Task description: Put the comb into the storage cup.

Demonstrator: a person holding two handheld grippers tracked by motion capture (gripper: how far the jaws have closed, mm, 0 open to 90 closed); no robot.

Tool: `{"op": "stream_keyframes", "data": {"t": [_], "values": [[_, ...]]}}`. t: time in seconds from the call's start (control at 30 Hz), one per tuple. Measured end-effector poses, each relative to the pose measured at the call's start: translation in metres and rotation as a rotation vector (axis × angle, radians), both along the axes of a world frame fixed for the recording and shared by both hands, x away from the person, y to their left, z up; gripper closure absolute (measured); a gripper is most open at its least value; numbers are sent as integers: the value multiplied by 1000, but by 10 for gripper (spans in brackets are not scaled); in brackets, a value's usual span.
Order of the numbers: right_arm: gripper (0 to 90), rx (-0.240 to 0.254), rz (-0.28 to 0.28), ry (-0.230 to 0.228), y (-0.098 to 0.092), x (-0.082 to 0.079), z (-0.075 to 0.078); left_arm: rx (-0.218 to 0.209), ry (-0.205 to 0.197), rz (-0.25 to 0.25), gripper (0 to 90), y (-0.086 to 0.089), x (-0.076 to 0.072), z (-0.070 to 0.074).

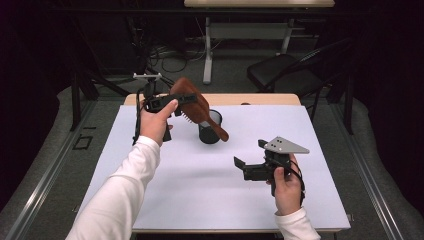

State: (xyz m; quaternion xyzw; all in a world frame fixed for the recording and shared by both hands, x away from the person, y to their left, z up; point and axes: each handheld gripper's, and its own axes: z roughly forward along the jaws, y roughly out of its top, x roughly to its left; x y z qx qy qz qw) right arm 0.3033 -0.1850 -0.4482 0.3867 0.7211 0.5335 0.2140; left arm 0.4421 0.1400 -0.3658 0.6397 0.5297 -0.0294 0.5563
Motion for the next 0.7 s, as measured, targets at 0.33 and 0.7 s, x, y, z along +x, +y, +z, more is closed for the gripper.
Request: {"op": "stream_keyframes", "data": {"t": [0.33,0.7], "values": [[0,2,-3,0,-1,0,0,6,-7,43,504,5,7,7],[0,1,-6,1,-2,-1,0,40,-39,88,505,4,11,16]]}}
